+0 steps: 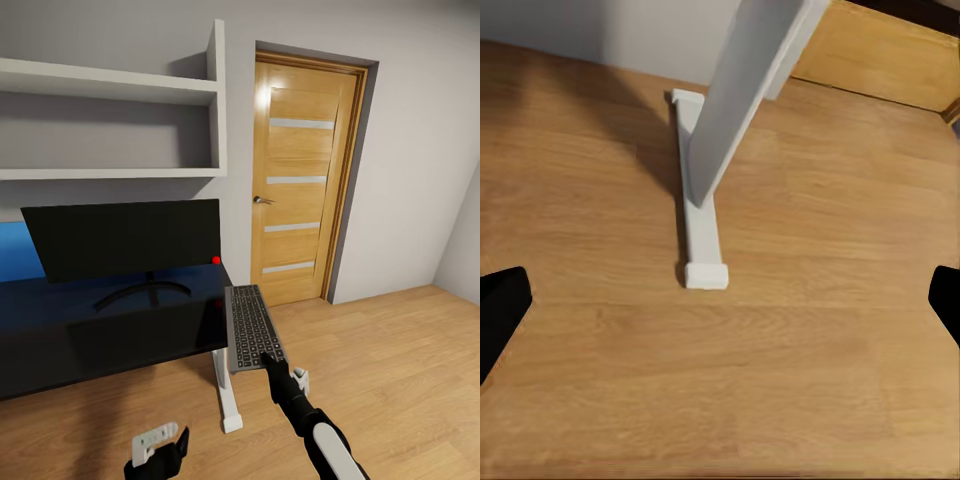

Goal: In the bedroom, organize the workspace by keeping the computer under the desk, ensuring the monitor is on the desk, placing the keyboard on the desk next to the monitor, placing the mouse on the desk next to the keyboard, moving the folder from the swivel chair onto the desk next to the mouse, stacking the notebook on top of the folder with the pen on top of the notebook, and positioning the swivel chair next to the desk.

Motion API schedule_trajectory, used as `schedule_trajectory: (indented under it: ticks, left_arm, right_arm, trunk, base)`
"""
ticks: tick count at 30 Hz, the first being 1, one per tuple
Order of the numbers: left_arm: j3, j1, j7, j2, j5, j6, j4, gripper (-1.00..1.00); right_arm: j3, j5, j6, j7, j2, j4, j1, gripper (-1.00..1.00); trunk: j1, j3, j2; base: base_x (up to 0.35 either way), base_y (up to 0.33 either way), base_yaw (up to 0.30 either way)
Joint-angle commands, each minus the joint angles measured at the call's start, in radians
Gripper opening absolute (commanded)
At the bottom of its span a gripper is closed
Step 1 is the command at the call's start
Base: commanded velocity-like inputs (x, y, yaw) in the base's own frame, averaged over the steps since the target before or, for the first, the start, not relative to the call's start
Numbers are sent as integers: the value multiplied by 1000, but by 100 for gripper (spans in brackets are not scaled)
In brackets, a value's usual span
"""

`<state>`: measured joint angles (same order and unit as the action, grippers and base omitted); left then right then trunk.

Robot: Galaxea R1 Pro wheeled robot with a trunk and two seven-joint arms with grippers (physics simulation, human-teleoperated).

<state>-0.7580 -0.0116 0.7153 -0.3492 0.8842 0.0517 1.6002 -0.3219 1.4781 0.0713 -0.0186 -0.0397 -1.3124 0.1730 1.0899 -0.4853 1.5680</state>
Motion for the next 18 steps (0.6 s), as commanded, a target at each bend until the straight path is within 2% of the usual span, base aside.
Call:
schedule_trajectory:
  ticks: [1,2,3,5,6,10,18]
  left_arm:
    - [-19,-3,3,-15,8,24,0,100]
    - [-66,-8,4,-53,10,76,-4,100]
    - [-80,-9,5,-65,11,95,-7,100]
    - [-125,-12,3,-108,12,177,-25,100]
    - [-134,-12,3,-116,12,195,-29,100]
    - [-148,-13,2,-128,13,221,-39,100]
    - [-157,-13,1,-127,14,224,-57,100]
  right_arm:
    - [1,10,2,2,0,-1,0,-100]
    - [2,10,2,2,1,-1,0,-100]
    - [2,10,2,2,1,-1,0,-100]
    - [3,10,1,2,1,-1,0,-100]
    - [3,9,1,2,1,-1,0,-100]
    - [4,9,1,2,1,-1,0,-100]
    - [3,10,-1,2,0,-1,0,-100]
  trunk:
    - [0,-1,0]
    - [0,-1,0]
    - [0,-1,0]
    - [0,-1,0]
    - [0,-1,0]
    - [0,-1,0]
    - [0,-1,0]
  base:
    - [0,0,0]
    - [0,0,0]
    - [0,0,0]
    - [0,0,0]
    - [0,0,0]
    - [66,0,0]
    - [257,0,0]
